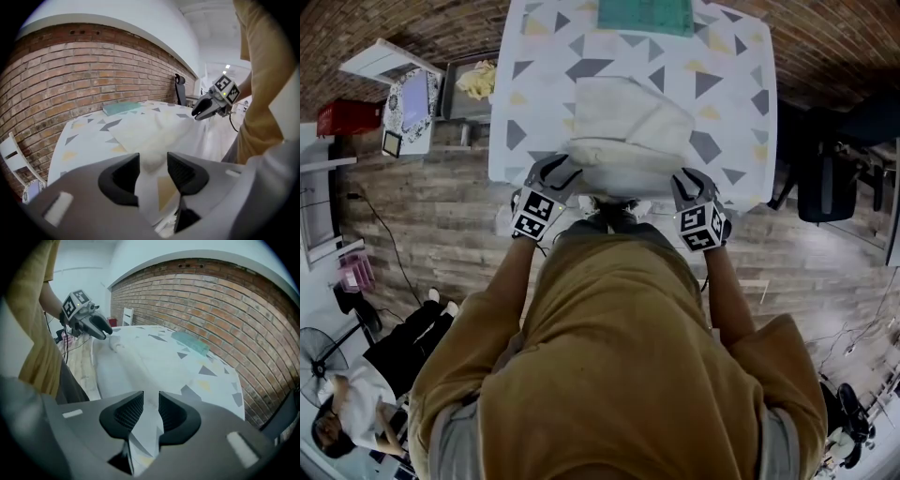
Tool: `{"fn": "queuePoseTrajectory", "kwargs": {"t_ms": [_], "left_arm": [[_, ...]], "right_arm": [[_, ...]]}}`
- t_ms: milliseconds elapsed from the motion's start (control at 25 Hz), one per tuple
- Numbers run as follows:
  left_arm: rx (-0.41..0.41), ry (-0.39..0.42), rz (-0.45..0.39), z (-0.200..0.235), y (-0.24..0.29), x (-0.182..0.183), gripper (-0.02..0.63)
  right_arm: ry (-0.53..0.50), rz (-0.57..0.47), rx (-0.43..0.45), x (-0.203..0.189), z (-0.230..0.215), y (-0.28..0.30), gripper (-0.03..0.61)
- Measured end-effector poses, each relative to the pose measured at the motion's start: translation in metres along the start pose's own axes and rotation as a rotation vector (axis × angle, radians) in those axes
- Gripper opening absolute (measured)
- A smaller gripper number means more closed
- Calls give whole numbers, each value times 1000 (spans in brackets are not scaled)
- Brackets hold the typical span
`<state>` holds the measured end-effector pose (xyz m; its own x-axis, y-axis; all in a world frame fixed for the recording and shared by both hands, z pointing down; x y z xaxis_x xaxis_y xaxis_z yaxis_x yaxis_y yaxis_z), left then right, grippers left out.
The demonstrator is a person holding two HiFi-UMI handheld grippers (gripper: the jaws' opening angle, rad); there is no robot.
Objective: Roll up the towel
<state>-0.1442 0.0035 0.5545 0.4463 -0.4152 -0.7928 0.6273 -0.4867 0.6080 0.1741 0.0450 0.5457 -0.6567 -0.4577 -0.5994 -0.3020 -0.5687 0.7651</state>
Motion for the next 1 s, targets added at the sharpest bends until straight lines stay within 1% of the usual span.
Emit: {"fn": "queuePoseTrajectory", "kwargs": {"t_ms": [120, 280, 400, 480, 720, 840, 920, 1000], "left_arm": [[-17, 59, 32, -1, 5, 2, 239], [-81, 169, 101, -6, 14, 1, 239], [-92, 227, 125, -5, 17, 2, 239], [-91, 244, 136, -3, 18, 1, 239], [-112, 270, 191, 1, 27, -5, 206], [-128, 273, 214, 1, 31, -7, 186], [-130, 263, 215, 1, 32, -7, 175], [-121, 243, 207, 3, 32, -8, 132]], "right_arm": [[-47, 9, 22, 0, 0, 4, 81], [-157, 33, 54, 0, 1, 10, 95], [-213, 46, 67, -1, 2, 12, 109], [-236, 52, 67, -1, 2, 13, 112], [-287, 78, 80, 2, -2, 24, 110], [-314, 99, 104, 2, -2, 30, 110], [-329, 104, 117, 2, -2, 31, 109], [-326, 102, 127, 2, -3, 32, 107]]}}
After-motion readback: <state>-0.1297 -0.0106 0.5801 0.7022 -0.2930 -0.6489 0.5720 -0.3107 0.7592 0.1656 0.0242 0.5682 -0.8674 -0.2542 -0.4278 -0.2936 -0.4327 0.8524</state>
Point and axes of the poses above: the fingertips, and each gripper's own axes: y forward along the fingers, z to its left, x out of its top, the point moved 9 cm from there along -y, backward along the fingers, and after that the axes turned 4 degrees about -y, right-handed, at the moved point
